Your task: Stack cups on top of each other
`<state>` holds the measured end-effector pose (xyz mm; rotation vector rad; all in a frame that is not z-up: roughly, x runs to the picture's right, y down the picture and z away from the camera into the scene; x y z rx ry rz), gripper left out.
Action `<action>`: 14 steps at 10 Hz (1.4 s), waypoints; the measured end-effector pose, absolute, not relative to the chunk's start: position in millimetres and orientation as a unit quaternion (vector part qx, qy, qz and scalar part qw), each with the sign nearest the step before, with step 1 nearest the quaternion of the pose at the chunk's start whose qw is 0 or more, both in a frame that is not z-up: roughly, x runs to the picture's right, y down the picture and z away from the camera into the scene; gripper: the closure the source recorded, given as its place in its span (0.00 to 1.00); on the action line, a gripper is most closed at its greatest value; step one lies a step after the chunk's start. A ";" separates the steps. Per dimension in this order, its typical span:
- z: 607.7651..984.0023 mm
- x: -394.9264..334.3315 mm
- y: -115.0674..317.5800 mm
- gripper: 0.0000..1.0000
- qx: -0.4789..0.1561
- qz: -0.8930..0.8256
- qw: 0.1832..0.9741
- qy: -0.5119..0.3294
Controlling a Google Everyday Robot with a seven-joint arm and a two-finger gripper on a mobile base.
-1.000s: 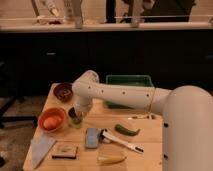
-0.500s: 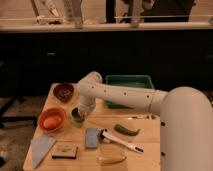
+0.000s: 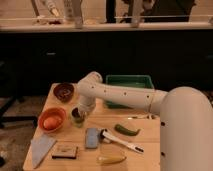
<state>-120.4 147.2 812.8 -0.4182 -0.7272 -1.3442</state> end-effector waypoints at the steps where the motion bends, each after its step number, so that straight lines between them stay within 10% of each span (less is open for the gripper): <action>1: 812.8 -120.4 147.2 0.99 -0.188 -0.604 0.702 -0.327; 3: 812.6 -120.7 147.0 0.99 -0.188 -0.604 0.702 -0.327; 11: 812.4 -121.1 147.1 0.24 -0.188 -0.605 0.702 -0.327; 14: 812.1 -122.1 147.0 0.20 -0.187 -0.605 0.701 -0.327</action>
